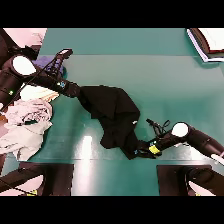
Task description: Fold the shirts.
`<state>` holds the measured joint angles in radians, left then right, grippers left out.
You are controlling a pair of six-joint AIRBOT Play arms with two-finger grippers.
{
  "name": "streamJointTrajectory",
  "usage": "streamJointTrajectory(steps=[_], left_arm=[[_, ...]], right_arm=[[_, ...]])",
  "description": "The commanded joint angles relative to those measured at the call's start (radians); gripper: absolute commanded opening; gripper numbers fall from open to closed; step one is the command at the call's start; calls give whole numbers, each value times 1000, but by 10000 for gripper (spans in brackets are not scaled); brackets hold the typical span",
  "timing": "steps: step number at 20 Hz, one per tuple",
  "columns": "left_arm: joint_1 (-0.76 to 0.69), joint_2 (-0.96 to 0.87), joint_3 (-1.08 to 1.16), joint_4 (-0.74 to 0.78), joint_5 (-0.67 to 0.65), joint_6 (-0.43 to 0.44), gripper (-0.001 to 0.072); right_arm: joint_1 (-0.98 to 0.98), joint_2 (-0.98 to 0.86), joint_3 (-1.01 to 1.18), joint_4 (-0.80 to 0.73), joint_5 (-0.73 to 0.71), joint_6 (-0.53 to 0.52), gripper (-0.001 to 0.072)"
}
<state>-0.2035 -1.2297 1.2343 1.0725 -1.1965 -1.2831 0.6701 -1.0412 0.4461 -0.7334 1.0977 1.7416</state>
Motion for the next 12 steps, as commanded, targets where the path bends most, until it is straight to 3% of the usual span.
streamJointTrajectory(steps=[1, 2, 4, 5, 9, 12], left_arm=[[1, 0, 1, 0, -1, 0, 28], [1, 0, 1, 1, 0, 0, 28], [1, 0, 1, 1, -1, 0, 28], [1, 0, 2, 0, -1, 0, 28], [1, 0, 114, 71, -74, -1, 27], [1, 0, 362, 161, -174, -2, 27]], right_arm=[[32, -84, 49, -9, -64, 0, 435], [32, -93, 58, -28, -69, 0, 419], [32, -89, 69, -36, -66, -17, 107], [32, -69, 76, -55, -64, -17, 18], [-74, 100, 188, -180, 10, 2, 16], [-333, 229, 382, -289, 23, 5, 16]])
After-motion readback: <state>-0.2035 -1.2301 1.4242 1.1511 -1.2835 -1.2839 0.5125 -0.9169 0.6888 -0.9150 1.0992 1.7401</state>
